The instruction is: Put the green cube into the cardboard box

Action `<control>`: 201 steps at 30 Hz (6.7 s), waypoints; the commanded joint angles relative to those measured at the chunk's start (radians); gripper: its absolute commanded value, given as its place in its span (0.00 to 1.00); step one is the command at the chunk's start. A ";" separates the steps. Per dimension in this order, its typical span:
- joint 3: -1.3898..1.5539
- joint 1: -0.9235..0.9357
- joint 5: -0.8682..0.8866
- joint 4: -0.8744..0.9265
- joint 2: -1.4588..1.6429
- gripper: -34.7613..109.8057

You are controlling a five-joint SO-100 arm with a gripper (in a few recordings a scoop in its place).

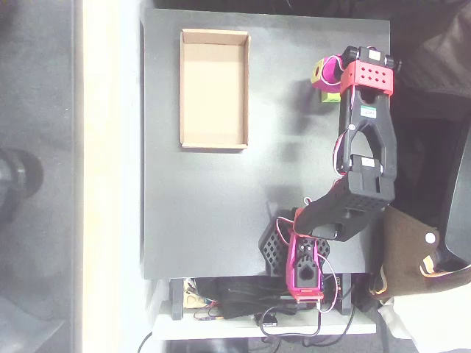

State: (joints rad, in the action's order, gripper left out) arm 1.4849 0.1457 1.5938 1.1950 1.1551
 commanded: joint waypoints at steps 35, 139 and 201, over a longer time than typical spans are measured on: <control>0.012 -0.008 0.110 0.018 0.038 0.29; -0.028 -0.795 0.107 0.002 0.140 0.29; -0.029 -0.795 0.107 0.002 0.652 0.51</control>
State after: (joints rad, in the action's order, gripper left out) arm 1.4788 -0.6473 1.5923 1.1950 1.6674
